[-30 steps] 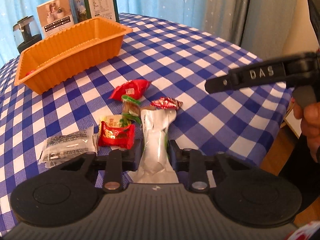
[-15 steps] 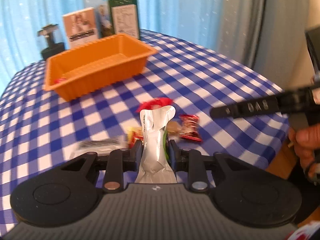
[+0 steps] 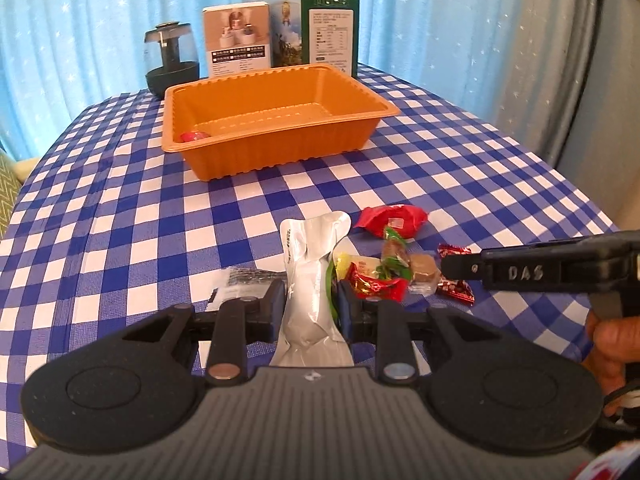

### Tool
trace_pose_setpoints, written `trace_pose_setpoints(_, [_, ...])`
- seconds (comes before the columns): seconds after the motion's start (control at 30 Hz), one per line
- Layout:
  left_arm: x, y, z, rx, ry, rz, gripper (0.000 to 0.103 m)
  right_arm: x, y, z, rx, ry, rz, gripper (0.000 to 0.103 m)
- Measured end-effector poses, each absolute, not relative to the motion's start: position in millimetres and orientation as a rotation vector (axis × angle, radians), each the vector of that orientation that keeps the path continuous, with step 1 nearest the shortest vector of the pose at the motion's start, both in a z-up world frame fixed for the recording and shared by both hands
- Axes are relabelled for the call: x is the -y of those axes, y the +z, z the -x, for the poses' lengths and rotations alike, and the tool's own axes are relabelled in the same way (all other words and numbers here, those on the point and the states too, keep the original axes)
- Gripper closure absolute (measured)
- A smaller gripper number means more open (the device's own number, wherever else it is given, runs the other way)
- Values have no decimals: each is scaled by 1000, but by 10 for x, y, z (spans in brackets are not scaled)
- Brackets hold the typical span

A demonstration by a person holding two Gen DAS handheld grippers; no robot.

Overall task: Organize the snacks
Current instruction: 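Grasp the white stick snack with the left gripper while the right grasps a red candy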

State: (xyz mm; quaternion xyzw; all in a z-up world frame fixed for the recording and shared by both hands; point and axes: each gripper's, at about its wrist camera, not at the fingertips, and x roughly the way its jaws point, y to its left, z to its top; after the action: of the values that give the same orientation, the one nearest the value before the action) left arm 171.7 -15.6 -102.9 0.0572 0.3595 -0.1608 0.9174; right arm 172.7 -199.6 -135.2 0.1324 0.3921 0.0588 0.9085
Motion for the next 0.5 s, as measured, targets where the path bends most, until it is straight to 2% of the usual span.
trace_pose_setpoints(0.2, [154,-1028,-1714,-740,-327,-112,78,1791,-1355,-1658,-795,117,-38,58])
trace_pose_setpoints(0.5, [196,-1051,-1702,-746,-328,-119,78,1675,-1426,-1637,-801,138,-6,59])
